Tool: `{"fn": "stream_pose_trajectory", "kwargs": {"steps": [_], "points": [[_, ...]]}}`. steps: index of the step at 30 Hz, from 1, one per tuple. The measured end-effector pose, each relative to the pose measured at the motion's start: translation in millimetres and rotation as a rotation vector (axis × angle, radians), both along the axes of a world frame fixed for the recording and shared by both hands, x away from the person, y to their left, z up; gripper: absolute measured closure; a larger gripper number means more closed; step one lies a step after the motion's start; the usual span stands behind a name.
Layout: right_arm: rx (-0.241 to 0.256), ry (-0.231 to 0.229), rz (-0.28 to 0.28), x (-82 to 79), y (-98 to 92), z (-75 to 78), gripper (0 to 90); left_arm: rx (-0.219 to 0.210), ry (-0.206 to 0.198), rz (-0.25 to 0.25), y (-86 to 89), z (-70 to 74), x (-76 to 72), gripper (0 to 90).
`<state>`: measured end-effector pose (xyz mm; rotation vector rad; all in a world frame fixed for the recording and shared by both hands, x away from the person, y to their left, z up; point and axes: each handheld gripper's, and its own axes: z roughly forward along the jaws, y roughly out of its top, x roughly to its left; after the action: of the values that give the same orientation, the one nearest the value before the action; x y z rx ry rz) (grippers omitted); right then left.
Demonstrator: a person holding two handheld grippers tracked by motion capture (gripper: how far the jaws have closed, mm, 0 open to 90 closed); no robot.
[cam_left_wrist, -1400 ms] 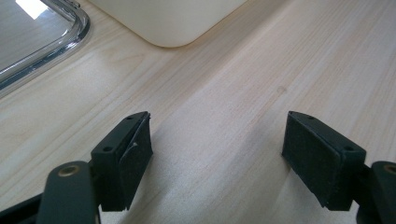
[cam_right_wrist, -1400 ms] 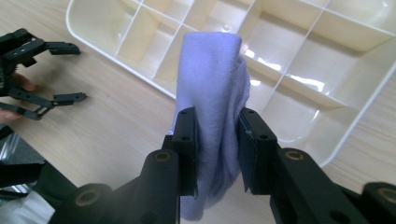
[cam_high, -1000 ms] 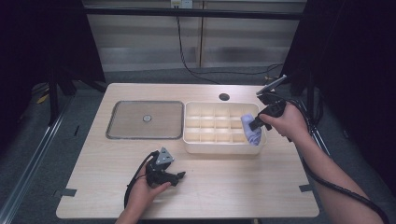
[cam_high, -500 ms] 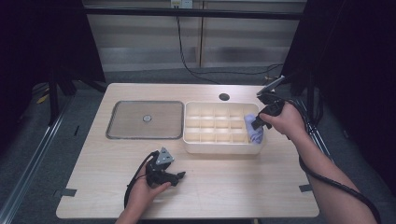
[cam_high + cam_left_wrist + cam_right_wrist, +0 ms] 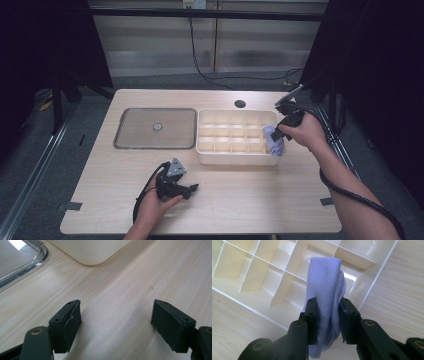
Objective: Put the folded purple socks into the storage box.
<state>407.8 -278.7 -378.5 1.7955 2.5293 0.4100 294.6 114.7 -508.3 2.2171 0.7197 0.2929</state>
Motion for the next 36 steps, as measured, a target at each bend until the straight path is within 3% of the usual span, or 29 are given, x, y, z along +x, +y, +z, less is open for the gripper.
{"fn": "stream_pose_trajectory", "kwargs": {"steps": [26,36], "points": [[-0.044,0.042,0.033,1.0,3.1,-25.1,71.0,-0.004,0.004,0.002,-0.3,-0.2,-0.3,23.5],[-0.069,0.056,0.047,0.7,5.6,-27.7,71.2,-0.004,0.004,0.002,-0.3,-0.2,-0.3,23.5]]}}
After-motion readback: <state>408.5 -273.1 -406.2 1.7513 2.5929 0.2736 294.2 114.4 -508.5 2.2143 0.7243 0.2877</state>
